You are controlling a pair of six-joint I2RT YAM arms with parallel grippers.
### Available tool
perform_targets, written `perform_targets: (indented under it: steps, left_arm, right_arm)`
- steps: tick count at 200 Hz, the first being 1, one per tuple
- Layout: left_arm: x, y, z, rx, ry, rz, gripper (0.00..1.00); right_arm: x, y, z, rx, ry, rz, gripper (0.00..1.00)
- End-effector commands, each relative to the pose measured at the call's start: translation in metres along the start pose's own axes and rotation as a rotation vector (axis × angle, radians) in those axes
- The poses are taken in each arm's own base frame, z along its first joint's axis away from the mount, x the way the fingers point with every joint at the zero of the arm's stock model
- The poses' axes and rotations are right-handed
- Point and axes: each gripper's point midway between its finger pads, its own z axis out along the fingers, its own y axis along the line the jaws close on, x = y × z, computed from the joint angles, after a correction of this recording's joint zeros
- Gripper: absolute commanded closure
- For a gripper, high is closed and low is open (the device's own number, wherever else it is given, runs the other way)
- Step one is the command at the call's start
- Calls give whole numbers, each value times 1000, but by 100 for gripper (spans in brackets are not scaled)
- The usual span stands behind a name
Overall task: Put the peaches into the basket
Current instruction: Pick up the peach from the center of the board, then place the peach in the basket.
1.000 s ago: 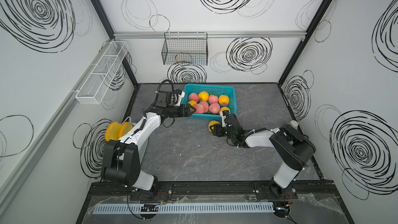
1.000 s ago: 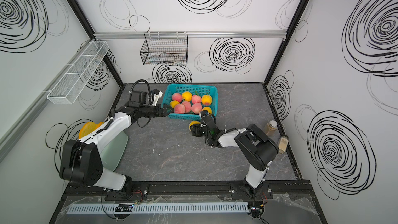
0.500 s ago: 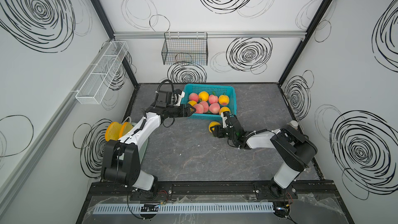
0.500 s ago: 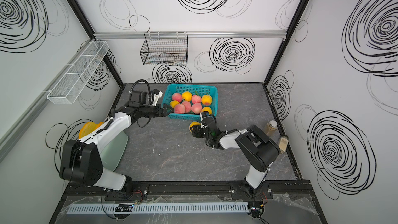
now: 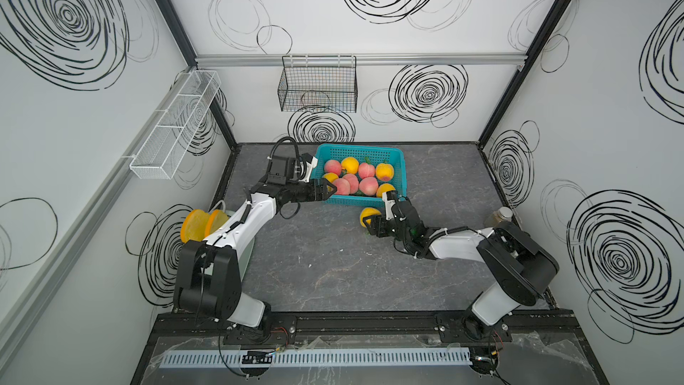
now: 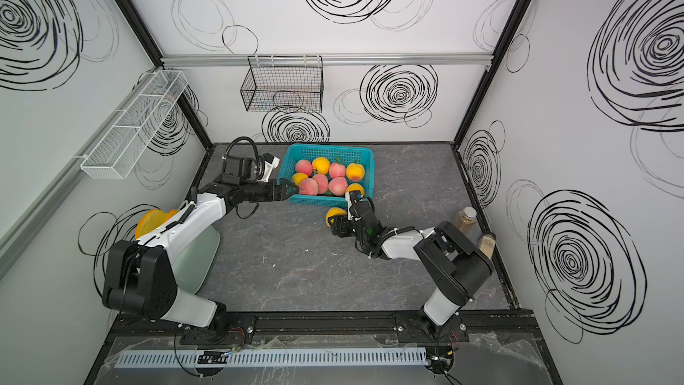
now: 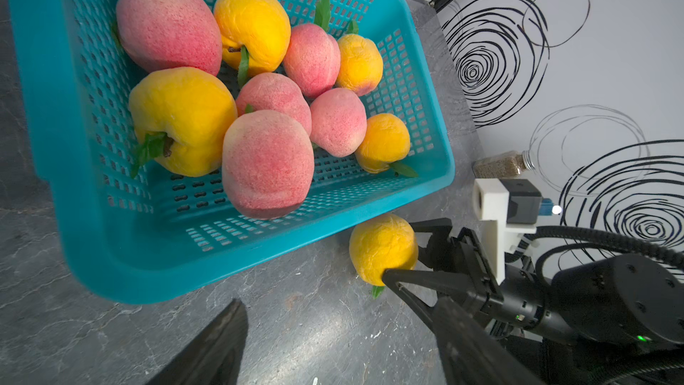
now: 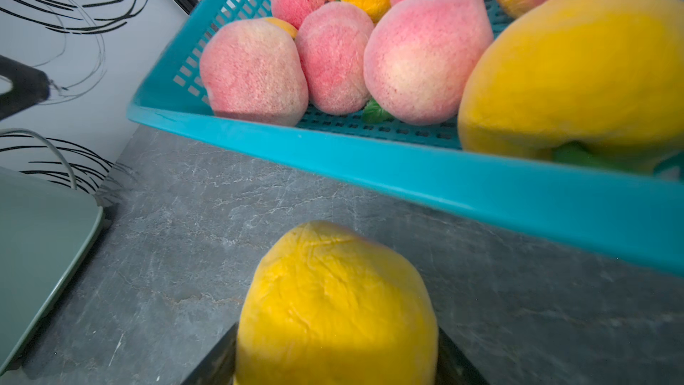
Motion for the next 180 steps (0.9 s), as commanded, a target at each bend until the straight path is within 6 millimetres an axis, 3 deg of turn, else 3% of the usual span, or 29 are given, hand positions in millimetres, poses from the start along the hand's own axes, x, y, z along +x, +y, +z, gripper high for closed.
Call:
perform_targets:
  steps: [1,41,114,180]
  left_arm:
    - [-7,-2,-4,2,-26,27,17]
    - [-6,-3,-3,6,-23,26,18]
    - [-5,-4,-2,4,-20,29,17]
    - [-4,-4,-2,1,-20,30,18]
  right_arm:
    - [3,3,-12,2,7,5,40]
    - [-10,8,-34,4,-37,-4,39]
    - [-63,26,-71,11,-199,-47,38]
    - [-103,33,-79,-6,-291,-50,38]
